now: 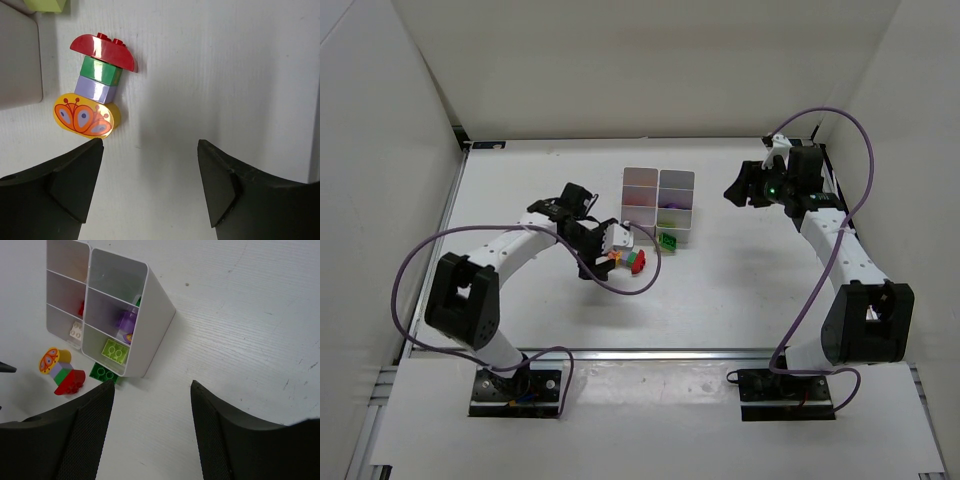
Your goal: Sort the legos into containers by color
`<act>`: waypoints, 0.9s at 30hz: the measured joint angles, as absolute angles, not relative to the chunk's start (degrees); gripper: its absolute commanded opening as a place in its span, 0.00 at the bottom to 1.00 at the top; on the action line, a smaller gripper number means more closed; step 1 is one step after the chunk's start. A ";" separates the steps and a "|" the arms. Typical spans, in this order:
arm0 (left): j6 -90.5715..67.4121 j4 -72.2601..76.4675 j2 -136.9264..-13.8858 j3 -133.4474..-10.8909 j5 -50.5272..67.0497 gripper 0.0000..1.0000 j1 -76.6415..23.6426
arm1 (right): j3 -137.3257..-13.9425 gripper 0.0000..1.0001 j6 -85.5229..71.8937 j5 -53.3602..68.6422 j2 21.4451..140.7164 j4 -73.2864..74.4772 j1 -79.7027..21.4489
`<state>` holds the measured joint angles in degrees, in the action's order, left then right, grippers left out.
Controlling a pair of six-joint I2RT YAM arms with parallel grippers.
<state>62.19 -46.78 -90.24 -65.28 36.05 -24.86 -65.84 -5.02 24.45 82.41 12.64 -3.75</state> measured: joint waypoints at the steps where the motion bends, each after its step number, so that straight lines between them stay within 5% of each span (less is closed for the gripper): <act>1: 63.09 -46.46 -91.07 -65.30 35.99 0.86 -24.71 | -65.84 0.67 -5.02 24.47 82.41 12.62 -3.75; 16: 76.42 -44.31 -102.98 -73.58 36.88 0.67 -23.94 | -65.84 0.67 -4.97 24.56 82.41 12.62 -3.75; 27: 80.82 -43.13 -104.60 -73.69 37.52 0.65 -26.76 | -65.82 0.68 -4.89 24.40 82.41 12.49 -3.77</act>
